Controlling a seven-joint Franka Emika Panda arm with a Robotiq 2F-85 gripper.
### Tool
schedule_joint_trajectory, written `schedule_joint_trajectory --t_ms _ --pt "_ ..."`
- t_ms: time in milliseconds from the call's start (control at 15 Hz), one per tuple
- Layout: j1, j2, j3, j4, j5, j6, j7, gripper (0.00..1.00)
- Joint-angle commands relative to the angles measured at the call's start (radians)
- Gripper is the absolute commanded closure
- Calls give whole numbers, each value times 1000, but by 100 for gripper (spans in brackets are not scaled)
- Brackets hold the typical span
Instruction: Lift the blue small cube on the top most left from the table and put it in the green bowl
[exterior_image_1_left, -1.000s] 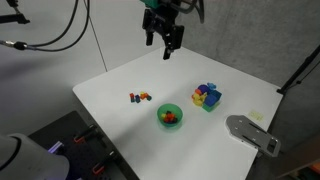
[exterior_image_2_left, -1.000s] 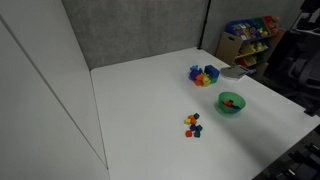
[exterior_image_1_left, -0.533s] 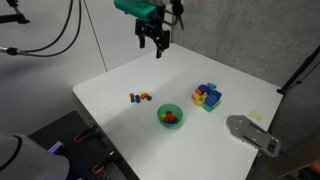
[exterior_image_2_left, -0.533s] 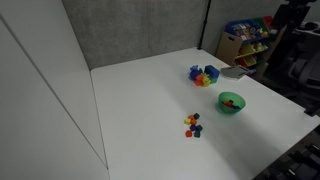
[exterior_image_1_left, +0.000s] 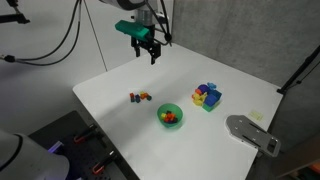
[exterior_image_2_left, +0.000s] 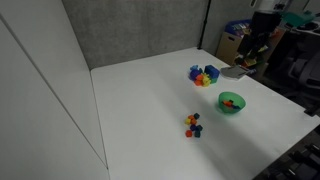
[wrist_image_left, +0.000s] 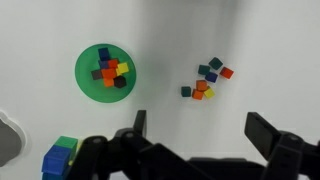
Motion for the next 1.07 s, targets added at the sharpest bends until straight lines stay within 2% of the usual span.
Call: schedule_joint_trajectory --t_ms 0,533,1000 --pt "6 77 16 -3 0 100 -10 0" --pt "3 286 31 1 -16 343 -44 0" --pt "19 479 43 54 -57 427 -25 0"
